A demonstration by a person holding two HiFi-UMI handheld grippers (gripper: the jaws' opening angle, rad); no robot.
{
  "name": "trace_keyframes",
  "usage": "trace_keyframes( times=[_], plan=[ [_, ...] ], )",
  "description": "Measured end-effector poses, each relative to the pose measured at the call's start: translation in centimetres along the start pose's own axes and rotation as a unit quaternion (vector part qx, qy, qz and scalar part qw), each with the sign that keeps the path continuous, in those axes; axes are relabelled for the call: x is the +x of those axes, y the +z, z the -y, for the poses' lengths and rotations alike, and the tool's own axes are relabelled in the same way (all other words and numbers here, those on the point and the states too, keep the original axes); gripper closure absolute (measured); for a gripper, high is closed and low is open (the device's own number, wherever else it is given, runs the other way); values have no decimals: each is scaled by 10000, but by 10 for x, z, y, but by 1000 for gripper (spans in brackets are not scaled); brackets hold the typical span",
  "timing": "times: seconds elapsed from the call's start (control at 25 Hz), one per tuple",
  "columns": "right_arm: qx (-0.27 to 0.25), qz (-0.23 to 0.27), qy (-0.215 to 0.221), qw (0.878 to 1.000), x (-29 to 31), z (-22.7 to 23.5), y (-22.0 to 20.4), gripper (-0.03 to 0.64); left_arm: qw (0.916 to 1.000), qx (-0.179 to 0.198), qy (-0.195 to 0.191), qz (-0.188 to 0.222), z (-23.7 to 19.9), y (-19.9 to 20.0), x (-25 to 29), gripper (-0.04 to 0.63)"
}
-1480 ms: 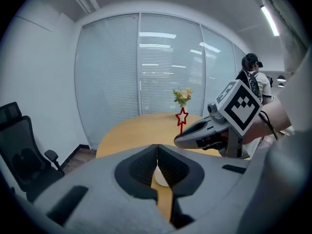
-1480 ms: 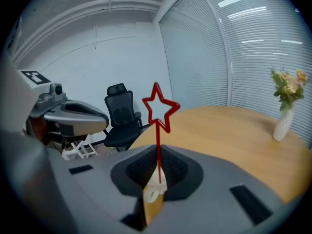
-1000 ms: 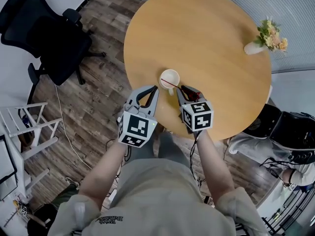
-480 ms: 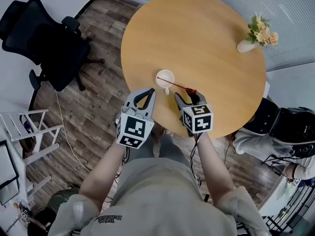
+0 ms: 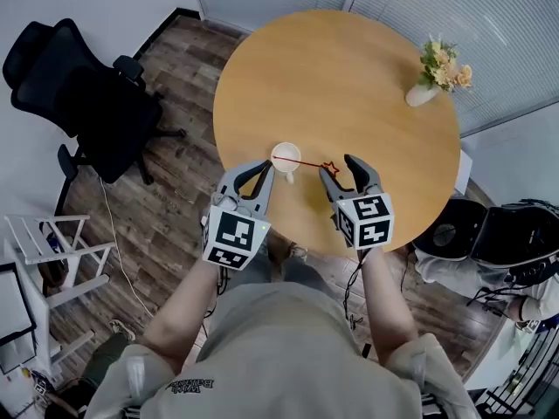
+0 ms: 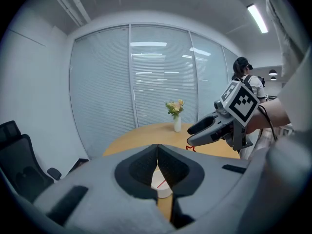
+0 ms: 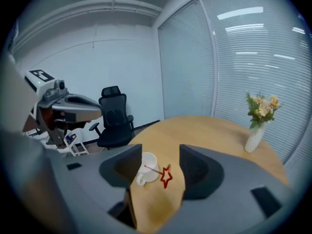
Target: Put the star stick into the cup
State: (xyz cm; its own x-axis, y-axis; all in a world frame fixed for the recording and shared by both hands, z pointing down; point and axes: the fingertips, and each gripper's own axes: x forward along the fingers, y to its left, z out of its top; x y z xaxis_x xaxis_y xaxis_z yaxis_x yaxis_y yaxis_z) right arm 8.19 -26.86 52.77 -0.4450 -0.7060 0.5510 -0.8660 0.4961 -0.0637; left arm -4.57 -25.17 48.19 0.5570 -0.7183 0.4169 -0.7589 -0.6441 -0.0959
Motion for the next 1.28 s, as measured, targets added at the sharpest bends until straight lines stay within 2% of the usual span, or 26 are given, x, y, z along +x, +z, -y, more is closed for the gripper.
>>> trace_keyframes(
  times=[0.16,0.36,0.56,0.8,0.96,1.16,1.28],
  plan=[
    [-129,660,1,9977,-30,-4,48,396,9991,253,43,336,-7,41,-10,574],
    [-266,1467,182,9887,-70,-13,112,401,9959,417,168,788,-18,91,-26,574],
    [-457,2266,239,9726,-116,-24,169,509,9894,647,322,1261,-24,139,-50,574],
    [-654,3033,183,9505,-173,-39,215,569,9796,787,494,1780,-23,186,-84,574],
    [-793,3242,260,9423,-197,-52,221,575,9773,863,522,1863,-16,192,-97,574],
    [-756,3174,441,9442,-206,-64,211,577,9761,200,582,2084,-15,189,-111,574],
    [-741,3025,472,9491,-206,-72,198,577,9775,342,574,2001,-7,181,-116,574]
  ],
)
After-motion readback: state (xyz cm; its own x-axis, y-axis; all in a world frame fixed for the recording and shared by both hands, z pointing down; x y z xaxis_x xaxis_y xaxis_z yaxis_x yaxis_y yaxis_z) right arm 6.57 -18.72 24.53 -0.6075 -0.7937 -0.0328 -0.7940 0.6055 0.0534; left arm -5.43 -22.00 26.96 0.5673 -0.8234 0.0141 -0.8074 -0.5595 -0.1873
